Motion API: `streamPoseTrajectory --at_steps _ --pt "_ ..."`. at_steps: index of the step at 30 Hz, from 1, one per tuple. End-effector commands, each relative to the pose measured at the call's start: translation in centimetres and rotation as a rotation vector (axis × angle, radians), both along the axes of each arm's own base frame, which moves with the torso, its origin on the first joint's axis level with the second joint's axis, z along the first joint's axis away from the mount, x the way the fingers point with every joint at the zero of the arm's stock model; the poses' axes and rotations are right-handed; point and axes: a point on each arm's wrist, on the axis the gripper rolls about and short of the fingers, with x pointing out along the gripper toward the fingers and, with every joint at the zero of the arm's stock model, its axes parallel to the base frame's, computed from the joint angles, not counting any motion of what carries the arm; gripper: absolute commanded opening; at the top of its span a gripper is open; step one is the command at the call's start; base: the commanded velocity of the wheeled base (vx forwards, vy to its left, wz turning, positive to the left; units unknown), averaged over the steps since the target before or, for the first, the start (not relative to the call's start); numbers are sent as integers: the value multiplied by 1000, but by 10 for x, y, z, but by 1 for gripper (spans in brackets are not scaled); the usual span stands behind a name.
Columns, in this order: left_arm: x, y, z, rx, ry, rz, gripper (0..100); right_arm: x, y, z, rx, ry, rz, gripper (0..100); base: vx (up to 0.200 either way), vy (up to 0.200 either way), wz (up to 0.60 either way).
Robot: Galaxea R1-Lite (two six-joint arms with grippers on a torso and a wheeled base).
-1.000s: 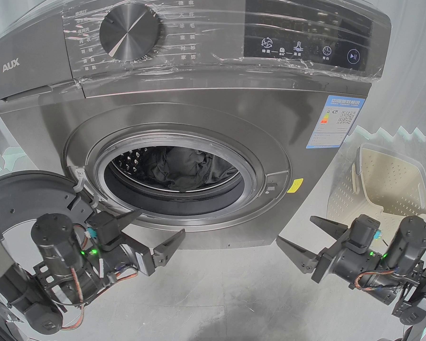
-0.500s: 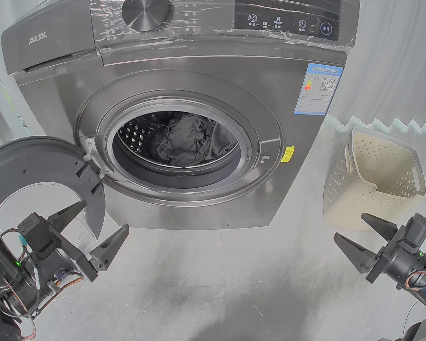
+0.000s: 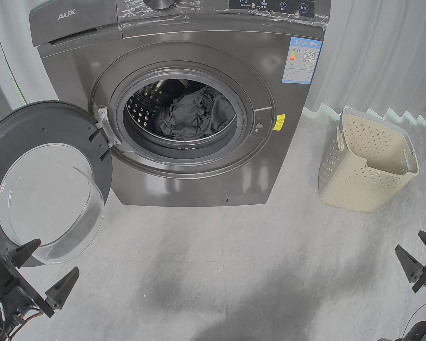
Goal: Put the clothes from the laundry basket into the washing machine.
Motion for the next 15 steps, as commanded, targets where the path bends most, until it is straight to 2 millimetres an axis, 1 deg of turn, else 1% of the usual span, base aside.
streamPoseTrajectory --at_steps 1,4,5,6,8,9,13,14,15 --pt "-58 19 -21 -48 -125 135 100 -49 -15 -21 -8 -133 -195 100 0 0 0" --pt "-70 20 -29 -81 -147 164 100 -62 -15 -39 -40 -92 -227 100 0 0 0" --pt "-70 20 -30 -81 -147 166 100 -62 -15 -40 -44 -91 -228 100 0 0 0" --pt "-76 20 -37 -79 -137 186 100 -71 -14 -55 -72 -70 -229 100 0 0 0" --pt "-82 19 -50 -58 -96 222 100 -74 -14 -60 -92 -27 -219 100 0 0 0" --pt "-84 19 -54 -66 -86 232 100 -74 -15 -60 -91 -28 -225 100 -200 0 0" --pt "-85 20 -54 -52 -88 268 100 -73 -15 -60 -75 -31 -238 100 -200 0 0" --pt "-85 20 -55 -42 -89 303 100 -73 -15 -60 -75 -30 -238 100 -200 0 0" --pt "-85 21 -58 -33 -74 337 100 -73 -15 -60 -80 -33 -238 100 0 0 0"
